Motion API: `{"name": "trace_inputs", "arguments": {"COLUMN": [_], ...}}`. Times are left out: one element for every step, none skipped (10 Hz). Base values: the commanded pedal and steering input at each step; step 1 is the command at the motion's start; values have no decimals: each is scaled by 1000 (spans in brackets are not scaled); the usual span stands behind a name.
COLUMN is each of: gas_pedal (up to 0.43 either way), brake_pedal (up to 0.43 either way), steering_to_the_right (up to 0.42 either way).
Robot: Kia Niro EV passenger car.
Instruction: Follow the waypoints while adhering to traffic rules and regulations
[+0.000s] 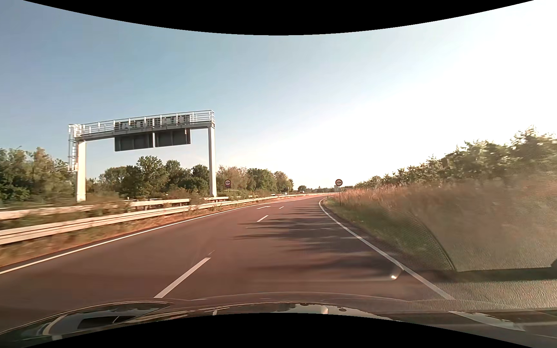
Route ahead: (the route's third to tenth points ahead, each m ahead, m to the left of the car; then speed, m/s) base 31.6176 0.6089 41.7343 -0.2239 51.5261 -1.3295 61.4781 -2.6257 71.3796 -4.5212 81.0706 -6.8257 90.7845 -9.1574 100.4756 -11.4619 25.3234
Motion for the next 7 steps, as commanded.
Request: {"name": "trace_inputs", "arguments": {"gas_pedal": [228, 228, 228, 228, 228, 228, 228], "brake_pedal": [0, 0, 0, 0, 0, 0, 0], "steering_to_the_right": [16, 17, 17, 18, 17, 17, 17]}}
